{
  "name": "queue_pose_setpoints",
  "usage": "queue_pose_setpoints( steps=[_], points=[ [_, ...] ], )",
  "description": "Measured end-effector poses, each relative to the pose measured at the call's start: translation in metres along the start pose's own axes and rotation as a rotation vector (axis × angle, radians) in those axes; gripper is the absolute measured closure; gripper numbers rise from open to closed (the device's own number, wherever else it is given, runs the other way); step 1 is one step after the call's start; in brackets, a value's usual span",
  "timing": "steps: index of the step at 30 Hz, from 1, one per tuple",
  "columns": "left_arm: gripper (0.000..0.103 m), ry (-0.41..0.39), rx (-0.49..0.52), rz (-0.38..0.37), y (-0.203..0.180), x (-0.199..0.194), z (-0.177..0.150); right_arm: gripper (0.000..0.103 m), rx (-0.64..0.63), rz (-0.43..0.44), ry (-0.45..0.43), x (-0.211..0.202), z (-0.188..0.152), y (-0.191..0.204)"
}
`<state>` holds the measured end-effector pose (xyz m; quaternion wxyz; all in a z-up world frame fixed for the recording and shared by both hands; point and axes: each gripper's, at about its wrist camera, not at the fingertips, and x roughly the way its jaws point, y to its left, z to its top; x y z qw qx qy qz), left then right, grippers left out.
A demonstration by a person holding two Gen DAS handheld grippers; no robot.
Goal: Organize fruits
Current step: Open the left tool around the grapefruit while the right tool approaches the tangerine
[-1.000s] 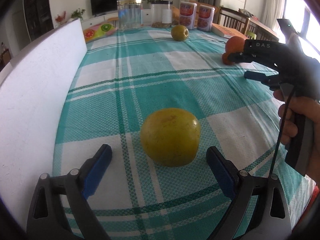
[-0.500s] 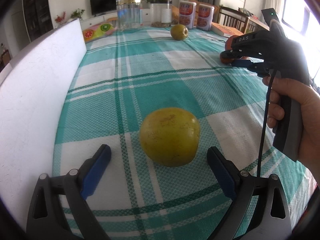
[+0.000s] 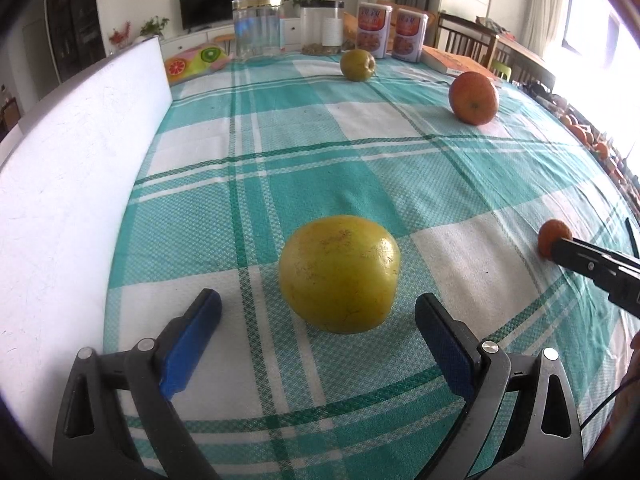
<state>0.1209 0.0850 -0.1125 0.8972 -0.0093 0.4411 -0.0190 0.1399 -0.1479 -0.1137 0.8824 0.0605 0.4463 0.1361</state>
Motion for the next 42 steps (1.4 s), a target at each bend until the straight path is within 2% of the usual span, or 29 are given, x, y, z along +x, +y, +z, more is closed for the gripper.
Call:
queue_pose_setpoints(
  steps=[1, 4, 8, 11, 25, 42],
  points=[
    [0.005, 0.001, 0.002, 0.003, -0.001, 0.000, 0.000, 0.073, -0.009, -0.010, -0.013, 0.000, -0.005, 0.001],
    [0.005, 0.002, 0.005, 0.006, -0.001, 0.000, 0.000, 0.056, -0.025, -0.012, -0.059, 0.000, -0.017, 0.003],
    [0.005, 0.003, 0.007, 0.009, -0.001, 0.000, 0.000, 0.034, -0.092, -0.033, -0.050, 0.002, -0.019, 0.016],
    [0.005, 0.006, 0.012, 0.017, -0.003, 0.001, 0.000, 0.028, -0.130, -0.050, -0.038, 0.005, -0.019, 0.022],
    [0.004, 0.006, 0.013, 0.017, -0.003, 0.001, 0.000, 0.020, -0.152, -0.034, -0.023, 0.009, -0.019, 0.025],
    [0.004, 0.005, 0.010, 0.010, -0.003, 0.001, 0.000, 0.018, -0.147, -0.022, -0.027, 0.009, -0.020, 0.026]
  ],
)
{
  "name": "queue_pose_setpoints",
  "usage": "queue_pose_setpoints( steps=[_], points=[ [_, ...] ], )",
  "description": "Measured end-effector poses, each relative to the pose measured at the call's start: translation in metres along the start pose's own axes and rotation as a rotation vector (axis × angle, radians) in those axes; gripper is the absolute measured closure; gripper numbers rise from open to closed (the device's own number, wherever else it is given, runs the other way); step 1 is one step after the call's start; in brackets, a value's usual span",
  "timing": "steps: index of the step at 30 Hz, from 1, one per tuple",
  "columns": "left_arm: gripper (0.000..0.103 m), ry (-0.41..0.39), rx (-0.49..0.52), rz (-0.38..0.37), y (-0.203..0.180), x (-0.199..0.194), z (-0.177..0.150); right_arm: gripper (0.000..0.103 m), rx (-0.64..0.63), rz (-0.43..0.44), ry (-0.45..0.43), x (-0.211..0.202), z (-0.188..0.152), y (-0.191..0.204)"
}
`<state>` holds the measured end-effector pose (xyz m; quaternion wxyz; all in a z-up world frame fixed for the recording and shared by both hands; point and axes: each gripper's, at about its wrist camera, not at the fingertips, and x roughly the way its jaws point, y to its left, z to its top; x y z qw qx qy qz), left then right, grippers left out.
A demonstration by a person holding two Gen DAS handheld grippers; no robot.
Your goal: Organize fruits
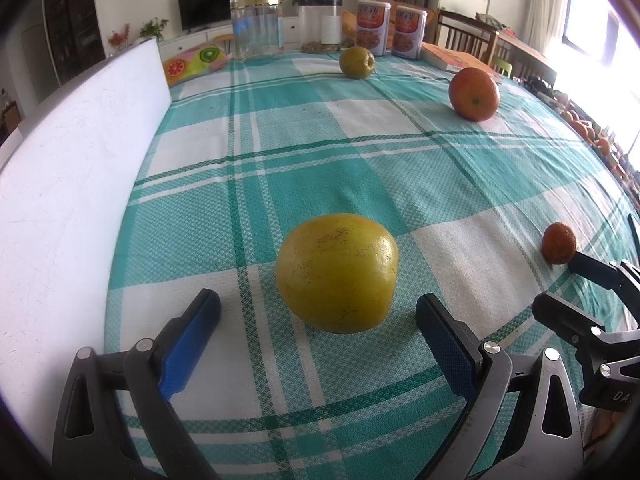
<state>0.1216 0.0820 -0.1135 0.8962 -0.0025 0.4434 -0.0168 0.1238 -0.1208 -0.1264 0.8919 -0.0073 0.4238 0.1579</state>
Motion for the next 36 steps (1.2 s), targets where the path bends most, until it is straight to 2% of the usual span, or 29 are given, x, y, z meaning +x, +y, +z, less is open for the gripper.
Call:
queue_pose_setpoints(
  steps=[3, 7, 10, 13, 14, 15, 16, 18, 19, 20, 21, 23, 25, 32, 36],
  points=[
    [0.004, -0.002, -0.005, -0.009, 0.001, -0.001, 0.000, 0.018, 0.040, 0.045, -0.025, -0.007, -0.001, -0.008],
    [0.005, 0.004, -0.041, -0.079, 0.013, -0.008, -0.001, 0.018, 0.202, 0.155, -0.088, -0.028, -0.008, -0.036],
    [0.006, -0.001, -0.045, -0.070, 0.016, -0.014, -0.002, 0.018, 0.220, 0.140, -0.106, -0.032, -0.007, -0.040],
    [0.007, -0.020, -0.031, -0.072, 0.015, -0.017, 0.001, 0.018, 0.163, 0.110, -0.074, -0.021, -0.001, -0.030],
    [0.008, -0.019, -0.029, -0.072, 0.014, -0.016, 0.003, 0.018, 0.140, 0.095, -0.065, -0.017, 0.002, -0.026],
    [0.015, -0.014, -0.028, -0.079, 0.013, -0.015, 0.005, 0.018, 0.125, 0.082, -0.056, -0.012, 0.005, -0.023],
    [0.023, -0.006, -0.027, -0.087, 0.011, -0.013, 0.007, 0.021, 0.114, 0.073, -0.053, -0.010, 0.007, -0.021],
    [0.032, 0.005, -0.021, -0.094, 0.008, -0.010, 0.009, 0.034, 0.094, 0.073, -0.043, -0.004, 0.011, -0.018],
    [0.046, 0.003, -0.017, -0.093, 0.006, -0.009, 0.010, 0.044, 0.084, 0.066, -0.031, 0.000, 0.012, -0.016],
    [0.051, 0.003, -0.015, -0.098, 0.005, -0.010, 0.010, 0.061, 0.071, 0.053, -0.018, 0.003, 0.012, -0.015],
    [0.051, 0.001, -0.017, -0.090, 0.004, -0.011, 0.010, 0.071, 0.066, 0.045, -0.002, 0.007, 0.012, -0.014],
    [0.051, -0.002, -0.034, -0.092, 0.004, -0.014, 0.008, 0.073, 0.084, 0.042, -0.015, 0.003, 0.010, -0.018],
    [0.051, -0.002, -0.064, -0.133, 0.006, -0.024, 0.004, 0.073, 0.104, 0.057, -0.030, -0.002, 0.007, -0.021],
    [0.051, -0.035, -0.089, -0.276, 0.003, -0.092, -0.018, 0.073, 0.165, 0.191, -0.087, -0.032, 0.004, -0.019],
    [0.051, -0.055, -0.150, -0.336, 0.023, -0.133, -0.024, 0.073, 0.136, 0.266, -0.116, -0.053, 0.018, 0.006]
  ],
)
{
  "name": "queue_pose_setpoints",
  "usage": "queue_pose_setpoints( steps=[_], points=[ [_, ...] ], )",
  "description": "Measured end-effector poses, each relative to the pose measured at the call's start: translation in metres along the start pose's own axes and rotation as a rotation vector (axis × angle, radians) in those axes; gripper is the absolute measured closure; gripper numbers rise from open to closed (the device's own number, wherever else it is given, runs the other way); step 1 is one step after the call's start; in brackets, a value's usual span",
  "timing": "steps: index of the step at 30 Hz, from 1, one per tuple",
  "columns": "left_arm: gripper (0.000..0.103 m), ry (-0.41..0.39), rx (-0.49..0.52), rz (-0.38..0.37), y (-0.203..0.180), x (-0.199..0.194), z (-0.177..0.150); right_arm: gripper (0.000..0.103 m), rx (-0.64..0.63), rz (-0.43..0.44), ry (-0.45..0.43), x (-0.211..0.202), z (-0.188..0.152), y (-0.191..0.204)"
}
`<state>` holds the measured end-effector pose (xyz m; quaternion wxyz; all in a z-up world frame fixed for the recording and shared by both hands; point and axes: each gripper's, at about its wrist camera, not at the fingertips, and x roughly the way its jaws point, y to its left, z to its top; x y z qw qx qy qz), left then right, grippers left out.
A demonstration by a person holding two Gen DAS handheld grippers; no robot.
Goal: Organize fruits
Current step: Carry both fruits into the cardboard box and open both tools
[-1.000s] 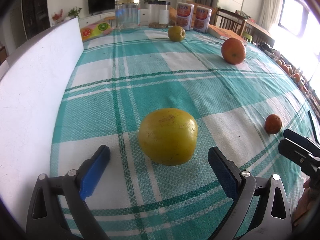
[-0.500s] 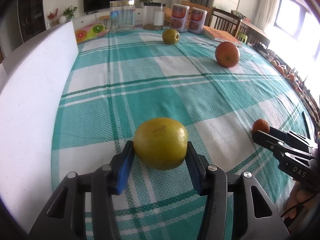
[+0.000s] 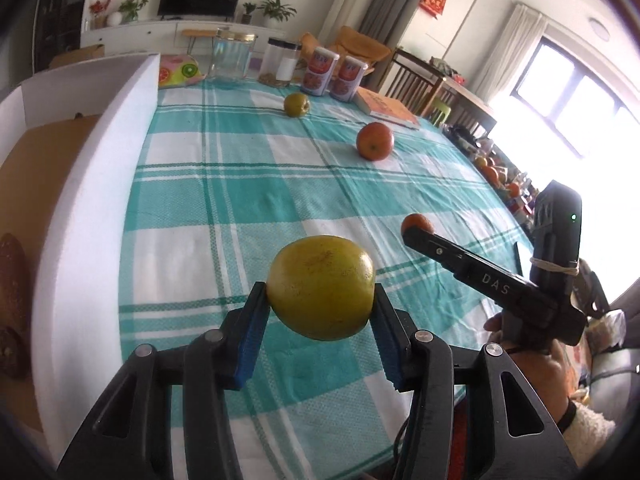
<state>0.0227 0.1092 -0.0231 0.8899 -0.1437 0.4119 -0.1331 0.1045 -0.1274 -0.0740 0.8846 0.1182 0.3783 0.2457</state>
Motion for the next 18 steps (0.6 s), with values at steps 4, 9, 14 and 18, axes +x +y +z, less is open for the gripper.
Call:
queue_pose_setpoints(
  steps=[4, 9, 14, 18],
  points=[
    [0.051, -0.083, -0.072, -0.007, 0.021, -0.052, 0.012, 0.073, -0.058, 0.100, -0.020, -0.010, 0.016, 0.048],
    [0.051, -0.198, -0.151, 0.071, 0.068, -0.106, 0.024, 0.073, -0.151, 0.250, 0.009, -0.003, 0.029, 0.127],
    [0.051, -0.221, -0.286, 0.277, 0.144, -0.129, 0.013, 0.073, -0.268, 0.402, 0.121, 0.026, 0.019, 0.217],
    [0.051, -0.193, -0.344, 0.486, 0.185, -0.134, -0.005, 0.073, -0.375, 0.445, 0.208, 0.055, -0.004, 0.272]
  ],
)
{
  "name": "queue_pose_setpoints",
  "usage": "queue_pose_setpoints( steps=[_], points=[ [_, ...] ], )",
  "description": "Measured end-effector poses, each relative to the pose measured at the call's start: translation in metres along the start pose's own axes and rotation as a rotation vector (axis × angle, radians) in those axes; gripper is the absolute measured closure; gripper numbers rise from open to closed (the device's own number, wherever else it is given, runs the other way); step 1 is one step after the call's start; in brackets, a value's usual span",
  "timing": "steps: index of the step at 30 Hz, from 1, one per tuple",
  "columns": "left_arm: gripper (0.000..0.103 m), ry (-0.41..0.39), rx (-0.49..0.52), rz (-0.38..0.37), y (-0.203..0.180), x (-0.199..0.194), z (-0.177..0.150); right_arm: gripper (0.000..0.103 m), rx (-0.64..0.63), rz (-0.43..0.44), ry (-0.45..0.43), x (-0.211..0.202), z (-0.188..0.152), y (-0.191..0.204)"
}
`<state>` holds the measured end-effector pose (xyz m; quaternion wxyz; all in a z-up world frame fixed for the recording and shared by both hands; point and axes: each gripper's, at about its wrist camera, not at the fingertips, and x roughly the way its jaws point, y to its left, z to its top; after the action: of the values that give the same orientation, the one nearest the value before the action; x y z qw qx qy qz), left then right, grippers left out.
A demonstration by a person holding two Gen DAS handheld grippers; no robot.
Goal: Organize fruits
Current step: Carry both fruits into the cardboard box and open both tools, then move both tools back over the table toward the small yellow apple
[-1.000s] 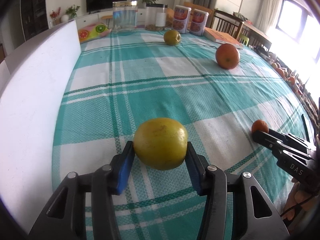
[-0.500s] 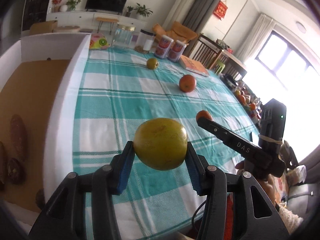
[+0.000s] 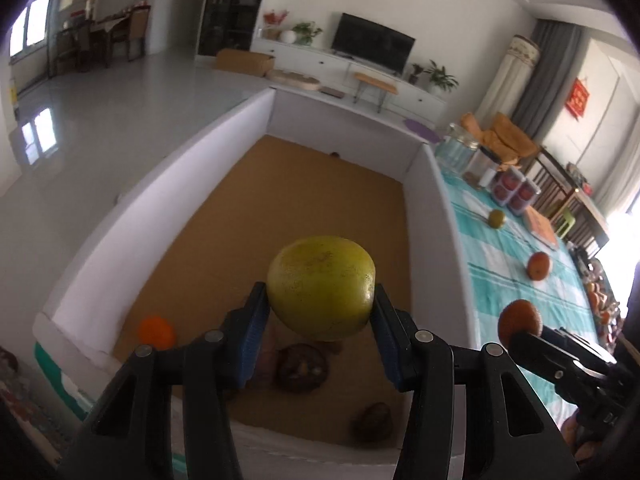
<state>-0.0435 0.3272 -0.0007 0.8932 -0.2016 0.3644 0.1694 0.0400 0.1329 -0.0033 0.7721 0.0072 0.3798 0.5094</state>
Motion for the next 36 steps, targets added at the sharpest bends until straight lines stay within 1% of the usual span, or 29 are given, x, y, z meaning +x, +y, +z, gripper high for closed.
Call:
queue_pose_setpoints(
  steps=[2, 3, 4, 5, 6, 7, 8, 10, 12, 14, 16, 17, 20, 21, 23, 24, 25, 26, 27, 29, 32, 34, 36],
  points=[
    [0.050, 0.004, -0.019, 0.077, 0.011, 0.006, -0.003, 0.072, -0.027, -0.011, 0.040, 0.020, 0.000, 0.010],
    [0.040, 0.001, -0.034, 0.097, 0.015, 0.007, -0.004, 0.070, -0.027, -0.016, 0.058, 0.028, 0.001, 0.010],
    [0.026, -0.009, -0.046, 0.103, 0.017, 0.008, -0.004, 0.062, -0.021, -0.021, 0.064, 0.032, 0.001, 0.009],
    [0.019, -0.025, -0.055, 0.110, 0.018, 0.006, -0.004, 0.049, -0.013, -0.029, 0.054, 0.031, 0.002, 0.006],
    [0.012, -0.049, -0.060, 0.119, 0.016, 0.003, -0.004, 0.042, -0.007, -0.042, 0.024, 0.025, 0.003, 0.001],
    [0.011, -0.074, -0.057, 0.123, 0.013, 0.001, -0.003, 0.032, -0.002, -0.065, -0.014, 0.016, 0.002, -0.006],
    [0.011, -0.091, -0.046, 0.123, 0.007, 0.000, -0.002, 0.025, 0.004, -0.096, -0.049, 0.006, 0.002, -0.016],
    [0.011, -0.101, -0.015, 0.111, -0.006, 0.000, 0.001, 0.023, 0.018, -0.163, -0.102, -0.017, -0.001, -0.038],
    [0.011, -0.106, 0.023, 0.073, -0.028, 0.001, 0.002, 0.021, 0.039, -0.263, -0.142, -0.040, -0.007, -0.068],
    [0.011, -0.115, 0.067, 0.009, -0.055, -0.002, 0.001, 0.011, 0.078, -0.399, -0.163, -0.062, -0.023, -0.106],
    [0.011, -0.121, 0.124, -0.073, -0.087, -0.009, -0.003, 0.011, 0.132, -0.549, -0.162, -0.084, -0.046, -0.149],
    [0.011, -0.121, 0.158, -0.119, -0.105, -0.012, -0.007, 0.011, 0.167, -0.625, -0.148, -0.093, -0.059, -0.171],
    [0.006, -0.098, 0.275, -0.254, -0.164, -0.017, -0.024, 0.011, 0.282, -0.808, -0.096, -0.118, -0.097, -0.231],
    [0.006, -0.077, 0.313, -0.293, -0.183, -0.016, -0.032, 0.011, 0.316, -0.855, -0.086, -0.127, -0.107, -0.246],
    [0.006, -0.002, 0.379, -0.359, -0.220, -0.002, -0.050, 0.011, 0.365, -0.923, -0.089, -0.144, -0.125, -0.266],
    [0.006, 0.040, 0.401, -0.387, -0.237, 0.009, -0.059, 0.011, 0.433, -0.923, -0.097, -0.156, -0.130, -0.274],
    [0.006, 0.079, 0.416, -0.402, -0.251, 0.022, -0.069, 0.011, 0.478, -0.913, -0.145, -0.168, -0.132, -0.279],
    [0.006, 0.120, 0.425, -0.396, -0.264, 0.038, -0.078, 0.011, 0.504, -0.921, -0.185, -0.180, -0.136, -0.279],
    [0.006, 0.159, 0.432, -0.380, -0.274, 0.053, -0.087, 0.011, 0.513, -0.947, -0.200, -0.185, -0.138, -0.279],
    [0.006, 0.204, 0.440, -0.339, -0.288, 0.080, -0.099, 0.011, 0.525, -0.987, -0.187, -0.188, -0.139, -0.280],
    [0.006, 0.213, 0.460, -0.275, -0.297, 0.100, -0.110, 0.011, 0.554, -0.977, -0.145, -0.186, -0.140, -0.286],
    [0.006, 0.212, 0.472, -0.254, -0.299, 0.108, -0.110, 0.011, 0.569, -0.974, -0.121, -0.182, -0.142, -0.295],
    [0.006, 0.194, 0.484, -0.228, -0.301, 0.112, -0.108, 0.011, 0.588, -0.962, -0.098, -0.177, -0.144, -0.300]
  ],
)
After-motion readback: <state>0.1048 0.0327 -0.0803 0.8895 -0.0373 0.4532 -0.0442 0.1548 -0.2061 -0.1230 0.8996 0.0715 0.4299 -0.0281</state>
